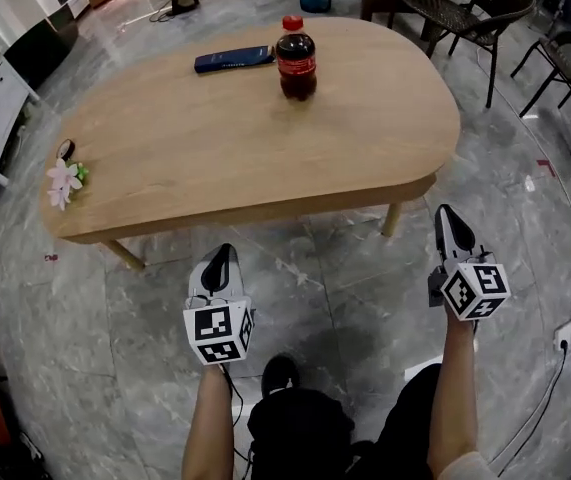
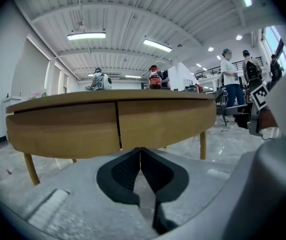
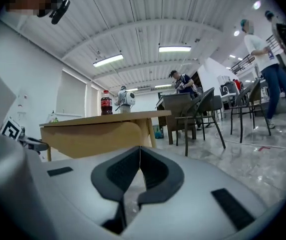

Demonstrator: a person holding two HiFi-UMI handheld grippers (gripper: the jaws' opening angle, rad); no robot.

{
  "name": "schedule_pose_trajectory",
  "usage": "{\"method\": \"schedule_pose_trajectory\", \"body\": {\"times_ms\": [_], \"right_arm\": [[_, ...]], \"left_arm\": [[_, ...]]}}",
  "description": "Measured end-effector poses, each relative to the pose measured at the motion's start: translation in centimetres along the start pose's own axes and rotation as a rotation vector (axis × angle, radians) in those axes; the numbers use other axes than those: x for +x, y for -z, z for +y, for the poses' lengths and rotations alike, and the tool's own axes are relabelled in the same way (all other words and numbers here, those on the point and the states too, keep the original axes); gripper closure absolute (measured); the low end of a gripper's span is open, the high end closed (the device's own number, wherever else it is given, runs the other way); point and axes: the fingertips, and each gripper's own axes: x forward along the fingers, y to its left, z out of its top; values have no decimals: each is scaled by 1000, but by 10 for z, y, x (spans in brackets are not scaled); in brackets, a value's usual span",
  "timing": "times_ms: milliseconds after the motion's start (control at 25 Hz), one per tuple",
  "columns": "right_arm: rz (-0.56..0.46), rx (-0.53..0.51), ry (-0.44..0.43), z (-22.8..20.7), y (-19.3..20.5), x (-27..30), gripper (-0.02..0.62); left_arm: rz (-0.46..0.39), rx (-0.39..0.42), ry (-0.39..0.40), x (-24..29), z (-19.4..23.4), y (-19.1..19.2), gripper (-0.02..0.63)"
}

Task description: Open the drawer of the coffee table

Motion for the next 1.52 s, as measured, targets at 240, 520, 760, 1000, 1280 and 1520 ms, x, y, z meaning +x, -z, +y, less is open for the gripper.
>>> {"method": "schedule_pose_trajectory", "body": {"times_ms": [240,520,760,1000,1280,1520], "right_arm": [[-54,-9,-47,-15,15,6,578],[-10,-27,-129,-6,37,1,577],[24,-36,-142,-5,45,16,511],[24,-16,-138,-5,45,26,450],[11,-33,-182,-3,38,35,368],[17,-106,-163,7,28,44,347]], "left_arm": [[-89,0,-49,14,12,-11,594],[-108,-114,-16,25,19,-24,592],[-93,-90,-42,30,19,-31,459],[-73,-50,-30,36,19,-35,377],[-101,-40,-17,39,12,-38,347],[-112,-53,-29,41,9,-40,342]]}}
